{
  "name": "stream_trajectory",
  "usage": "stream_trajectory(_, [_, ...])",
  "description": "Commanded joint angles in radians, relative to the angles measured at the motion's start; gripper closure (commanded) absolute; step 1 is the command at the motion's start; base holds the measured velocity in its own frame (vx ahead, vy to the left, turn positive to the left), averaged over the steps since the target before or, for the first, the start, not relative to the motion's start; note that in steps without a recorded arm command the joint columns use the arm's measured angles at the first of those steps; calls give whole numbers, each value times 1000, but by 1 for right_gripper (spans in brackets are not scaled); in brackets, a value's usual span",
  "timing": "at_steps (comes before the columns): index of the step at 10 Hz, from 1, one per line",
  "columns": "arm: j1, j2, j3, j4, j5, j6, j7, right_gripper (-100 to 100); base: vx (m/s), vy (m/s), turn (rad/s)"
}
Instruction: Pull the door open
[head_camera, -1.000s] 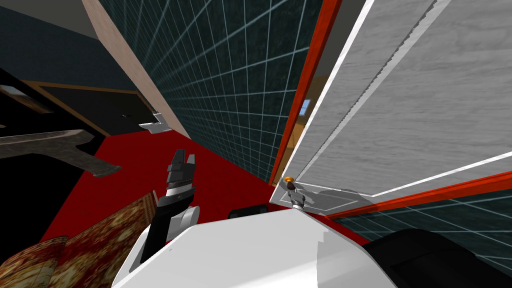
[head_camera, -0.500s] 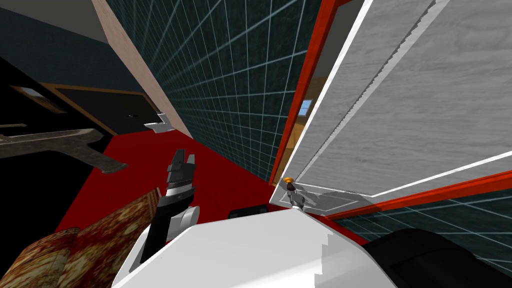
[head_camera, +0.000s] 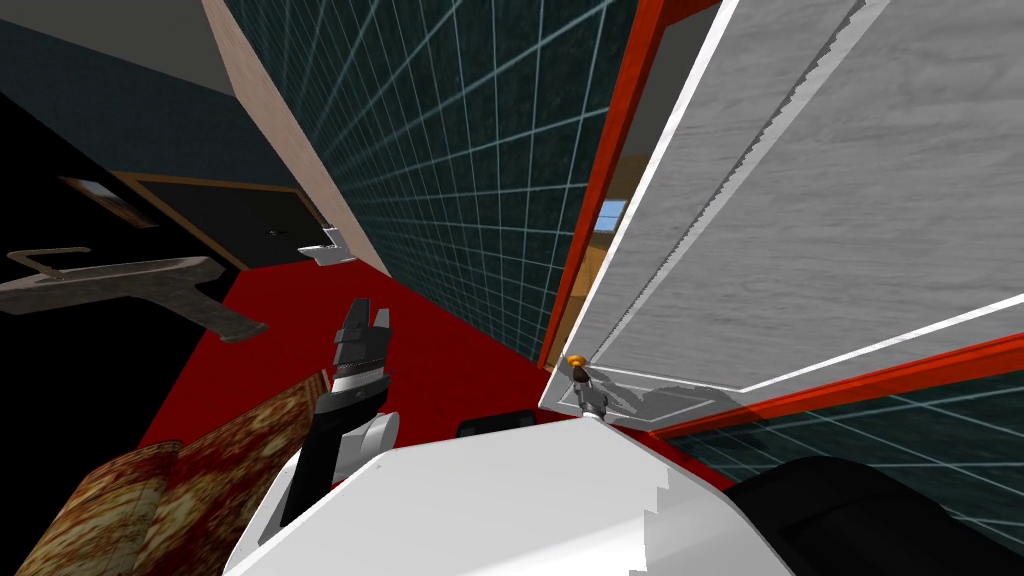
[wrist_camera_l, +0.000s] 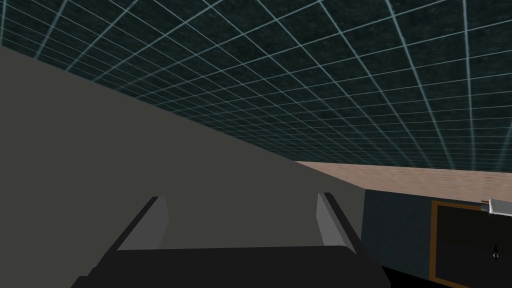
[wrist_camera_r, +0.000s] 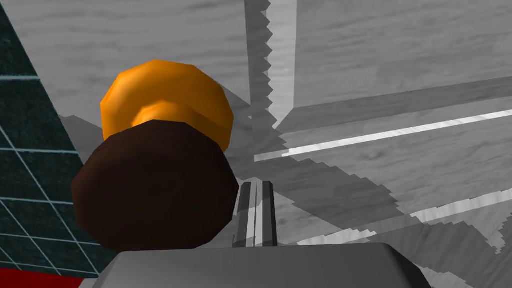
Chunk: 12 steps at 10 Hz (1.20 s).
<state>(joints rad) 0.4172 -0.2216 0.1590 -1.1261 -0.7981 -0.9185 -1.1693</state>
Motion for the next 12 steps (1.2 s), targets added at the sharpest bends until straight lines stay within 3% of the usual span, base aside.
stream_trajectory(1, [-18, 13, 28, -15, 1, -4, -23, -100, -54, 5, 44])
stream_trajectory(4, [-18, 13, 28, -15, 1, -4, -23, -100, -4, -1, -3])
stream_trajectory(5, [3, 0, 4, -4, -13, 2, -22, -100, 6, -33, -41])
stream_trajectory(6, [20, -14, -7, -30, -31, 35, -19, -100, 10, -13, -68])
stream_trajectory(12, [53, -45, -24, -111, -69, 109, -16, -100, 29, 45, -20])
